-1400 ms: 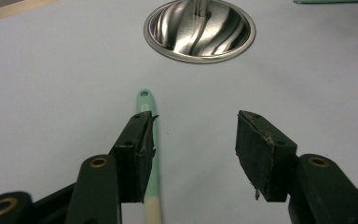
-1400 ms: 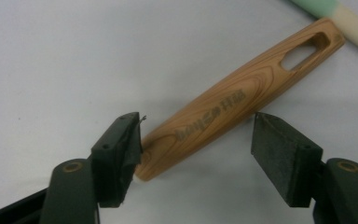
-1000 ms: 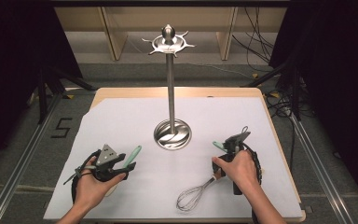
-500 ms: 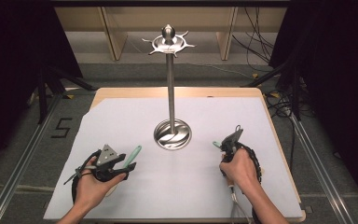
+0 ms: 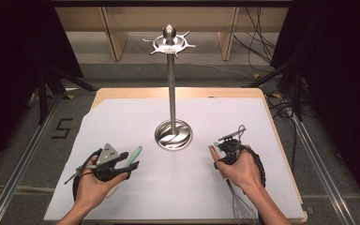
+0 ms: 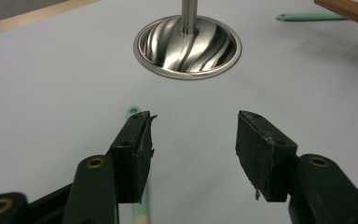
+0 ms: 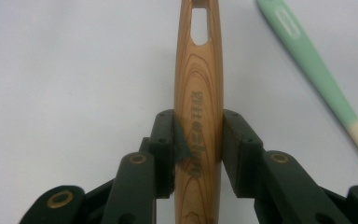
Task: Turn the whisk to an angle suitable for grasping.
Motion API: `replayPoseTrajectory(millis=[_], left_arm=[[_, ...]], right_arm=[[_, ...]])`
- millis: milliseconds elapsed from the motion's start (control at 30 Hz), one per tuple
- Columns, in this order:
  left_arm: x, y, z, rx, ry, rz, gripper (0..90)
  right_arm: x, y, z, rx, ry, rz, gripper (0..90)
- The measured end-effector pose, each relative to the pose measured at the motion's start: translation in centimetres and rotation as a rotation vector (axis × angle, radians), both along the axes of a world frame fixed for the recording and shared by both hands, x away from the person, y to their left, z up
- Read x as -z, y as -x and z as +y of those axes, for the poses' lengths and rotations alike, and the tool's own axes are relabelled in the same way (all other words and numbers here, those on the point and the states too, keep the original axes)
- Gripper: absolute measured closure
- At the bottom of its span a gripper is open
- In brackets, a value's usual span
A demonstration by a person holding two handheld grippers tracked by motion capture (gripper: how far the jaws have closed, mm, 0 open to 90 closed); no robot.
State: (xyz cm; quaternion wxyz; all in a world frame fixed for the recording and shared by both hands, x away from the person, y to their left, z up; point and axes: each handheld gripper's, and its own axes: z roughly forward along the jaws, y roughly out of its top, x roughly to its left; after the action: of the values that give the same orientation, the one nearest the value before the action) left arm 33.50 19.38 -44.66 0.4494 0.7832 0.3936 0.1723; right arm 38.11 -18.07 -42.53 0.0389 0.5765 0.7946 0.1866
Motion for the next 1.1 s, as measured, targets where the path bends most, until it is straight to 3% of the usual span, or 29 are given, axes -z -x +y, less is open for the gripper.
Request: replayPoseTrajectory(millis=[33,67,100,167,300,367,400,467,533,567,633,667,733,800,867,900,1000,1100], left_arm=[[-0.1,0.0,-0.2,0.007,0.021,0.011,44.4],[-0.2,-0.1,-0.2,0.008,0.035,0.006,44.4],[-0.6,-0.2,-0.2,-0.004,0.016,-0.022,45.0],[-0.8,-0.3,-0.3,0.002,0.02,-0.029,45.0],[-1.6,-0.6,-0.4,-0.001,0.046,-0.044,45.1],[-2.1,-0.7,-0.5,0.0,0.063,-0.058,47.3],[-2.4,-0.8,-0.5,0.008,0.072,-0.064,47.3],[-3.3,-1.0,-0.9,0.011,0.079,-0.104,49.6],[-3.6,-1.0,-1.1,0.016,0.087,-0.106,49.9],[-4.2,-1.1,-1.6,0.026,0.096,-0.128,50.0],[-4.5,-1.2,-1.9,0.037,0.106,-0.134,50.1],[-5.0,-1.3,-2.5,0.046,0.126,-0.146,50.9],[-5.4,-1.3,-2.8,0.049,0.116,-0.156,52.0],[-5.8,-1.4,-3.4,0.055,0.137,-0.161,52.5],[-6.3,-1.5,-3.9,0.065,0.137,-0.169,53.4],[-6.4,-1.6,-4.2,0.068,0.145,-0.174,54.0],[-6.8,-1.6,-4.8,0.08,0.151,-0.182,54.6],[-7.3,-1.7,-5.4,0.094,0.158,-0.194,54.8]], right_arm=[[-0.2,0.2,0.1,-0.017,-0.013,-0.032,68.2],[-0.5,0.6,0.4,0.001,-0.035,-0.041,68.3],[-0.6,0.8,0.2,-0.079,-0.049,-0.146,68.3],[-1.0,1.0,0.0,-0.106,-0.073,-0.154,68.2],[-1.8,1.8,-0.2,-0.158,-0.117,-0.237,68.3],[-2.6,2.5,0.1,-0.15,-0.147,-0.297,68.3],[-2.6,2.5,0.1,-0.15,-0.147,-0.297,68.3],[-3.3,2.9,0.1,-0.2,-0.144,-0.384,68.3],[-3.4,3.1,0.2,-0.196,-0.154,-0.402,68.3],[-3.6,3.2,0.2,-0.226,-0.153,-0.484,68.3],[-3.7,3.3,0.2,-0.234,-0.161,-0.501,68.3],[-3.9,3.5,0.3,-0.248,-0.164,-0.552,68.4],[-4.0,3.6,0.4,-0.241,-0.173,-0.567,68.4],[-4.3,3.9,0.5,-0.235,-0.196,-0.609,68.4],[-4.6,4.0,0.5,-0.235,-0.199,-0.623,68.4],[-4.8,4.0,0.4,-0.242,-0.201,-0.66,68.4],[-4.9,4.1,0.4,-0.253,-0.212,-0.679,68.4],[-5.1,4.4,0.5,-0.221,-0.231,-0.696,68.4]])
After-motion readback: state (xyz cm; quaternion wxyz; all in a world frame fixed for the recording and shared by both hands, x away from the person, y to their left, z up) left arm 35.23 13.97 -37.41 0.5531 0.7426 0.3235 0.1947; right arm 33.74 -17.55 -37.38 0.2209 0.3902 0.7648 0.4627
